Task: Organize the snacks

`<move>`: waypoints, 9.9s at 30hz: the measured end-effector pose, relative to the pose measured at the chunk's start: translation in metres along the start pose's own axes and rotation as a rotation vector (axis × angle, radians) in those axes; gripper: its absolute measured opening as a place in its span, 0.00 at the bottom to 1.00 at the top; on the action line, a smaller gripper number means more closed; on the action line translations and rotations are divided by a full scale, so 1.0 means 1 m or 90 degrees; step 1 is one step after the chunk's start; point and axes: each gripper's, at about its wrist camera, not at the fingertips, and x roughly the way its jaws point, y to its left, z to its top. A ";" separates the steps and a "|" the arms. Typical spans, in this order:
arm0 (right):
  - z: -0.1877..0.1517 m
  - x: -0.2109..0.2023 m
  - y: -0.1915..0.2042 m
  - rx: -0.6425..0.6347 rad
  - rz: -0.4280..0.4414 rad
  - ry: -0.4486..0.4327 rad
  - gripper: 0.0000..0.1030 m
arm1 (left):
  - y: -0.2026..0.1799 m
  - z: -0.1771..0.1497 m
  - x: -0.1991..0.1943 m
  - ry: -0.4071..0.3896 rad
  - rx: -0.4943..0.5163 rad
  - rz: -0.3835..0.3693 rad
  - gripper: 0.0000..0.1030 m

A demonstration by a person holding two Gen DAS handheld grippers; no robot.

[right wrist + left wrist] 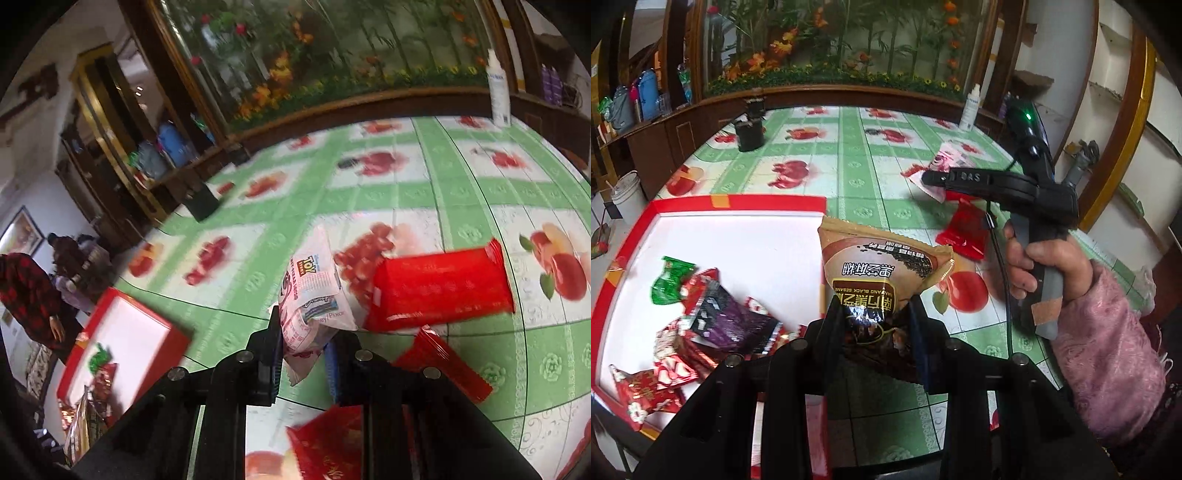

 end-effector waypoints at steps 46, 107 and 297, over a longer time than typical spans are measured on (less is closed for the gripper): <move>-0.092 -0.009 0.214 -0.253 0.237 0.010 0.22 | 0.149 -0.021 -0.042 -0.078 -0.158 0.177 0.30; 0.039 -0.083 -0.139 0.175 -0.037 -0.125 0.71 | -0.113 0.065 0.135 0.119 0.179 -0.003 0.58; -0.099 -0.058 0.200 -0.317 0.132 -0.159 0.84 | 0.085 -0.022 -0.064 -0.185 -0.151 0.471 0.83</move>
